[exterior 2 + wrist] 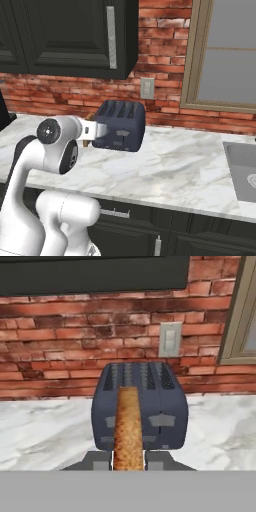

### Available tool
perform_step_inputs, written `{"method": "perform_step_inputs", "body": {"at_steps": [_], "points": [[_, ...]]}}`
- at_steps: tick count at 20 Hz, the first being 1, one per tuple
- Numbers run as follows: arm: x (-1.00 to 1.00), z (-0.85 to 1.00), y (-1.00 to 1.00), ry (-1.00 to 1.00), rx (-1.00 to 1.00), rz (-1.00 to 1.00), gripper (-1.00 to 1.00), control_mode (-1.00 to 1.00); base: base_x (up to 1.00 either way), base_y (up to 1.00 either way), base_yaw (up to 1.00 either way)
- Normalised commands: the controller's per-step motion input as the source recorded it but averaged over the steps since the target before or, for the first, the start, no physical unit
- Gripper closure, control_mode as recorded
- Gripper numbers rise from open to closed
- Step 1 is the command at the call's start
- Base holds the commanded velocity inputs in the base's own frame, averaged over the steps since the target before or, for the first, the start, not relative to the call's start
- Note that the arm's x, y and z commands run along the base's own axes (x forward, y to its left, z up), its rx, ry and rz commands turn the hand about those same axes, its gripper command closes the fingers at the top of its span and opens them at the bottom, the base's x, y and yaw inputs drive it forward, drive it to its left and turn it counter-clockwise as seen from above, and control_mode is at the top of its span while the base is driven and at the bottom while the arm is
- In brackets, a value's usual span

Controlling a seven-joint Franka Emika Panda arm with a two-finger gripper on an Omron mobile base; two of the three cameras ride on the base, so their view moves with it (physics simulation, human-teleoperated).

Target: Start the toaster. Once the lever pops up, take the bread to the plate on the dining counter.

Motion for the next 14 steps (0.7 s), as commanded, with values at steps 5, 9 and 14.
{"method": "perform_step_inputs", "body": {"at_steps": [5,9,14], "points": [[-0.73,0.28,0.00,0.26,0.00,0.00,1.00,-1.00,0.00,0.00,0.00],[-0.72,0.18,0.00,0.22,0.00,0.00,1.00,-1.00,0.00,0.00,0.00],[-0.56,0.01,0.00,0.14,0.00,0.00,1.00,-1.00,0.00,0.00,0.00]]}}
